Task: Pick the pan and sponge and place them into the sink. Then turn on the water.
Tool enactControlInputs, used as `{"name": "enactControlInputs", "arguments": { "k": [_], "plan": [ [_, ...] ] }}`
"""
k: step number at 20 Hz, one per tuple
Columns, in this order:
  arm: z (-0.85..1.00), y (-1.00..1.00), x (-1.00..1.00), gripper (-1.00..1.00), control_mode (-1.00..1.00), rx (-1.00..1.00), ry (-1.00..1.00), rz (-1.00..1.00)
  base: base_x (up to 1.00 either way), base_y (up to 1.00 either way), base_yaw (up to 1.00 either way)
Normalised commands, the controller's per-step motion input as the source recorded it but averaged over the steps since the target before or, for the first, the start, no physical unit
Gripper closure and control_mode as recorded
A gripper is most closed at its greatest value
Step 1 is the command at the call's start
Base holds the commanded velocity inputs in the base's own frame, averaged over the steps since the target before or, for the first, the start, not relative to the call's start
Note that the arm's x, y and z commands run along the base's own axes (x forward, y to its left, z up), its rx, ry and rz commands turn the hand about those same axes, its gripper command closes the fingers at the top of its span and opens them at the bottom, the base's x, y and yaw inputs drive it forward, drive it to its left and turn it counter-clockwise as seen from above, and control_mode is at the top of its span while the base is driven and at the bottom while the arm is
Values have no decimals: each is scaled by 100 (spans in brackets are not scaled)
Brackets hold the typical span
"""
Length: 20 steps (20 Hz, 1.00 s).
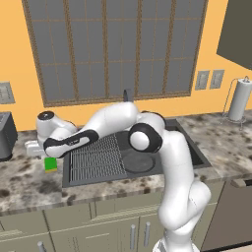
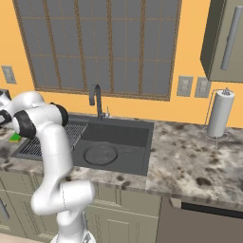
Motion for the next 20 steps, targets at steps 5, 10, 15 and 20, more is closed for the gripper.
{"name": "enactControlInputs", "arguments": {
  "k": [5, 10, 15, 20],
  "plan": [
    [-14, 0, 6, -100, -100, 0, 0, 3, 0, 0, 0],
    [-16, 0, 6, -100, -100, 0, 0, 3, 0, 0, 0],
    [-16, 3, 6, -100, -100, 0, -2, 2, 0, 0, 0],
    [-16, 7, 7, -100, -100, 0, -2, 1, 0, 0, 0]
  ]
}}
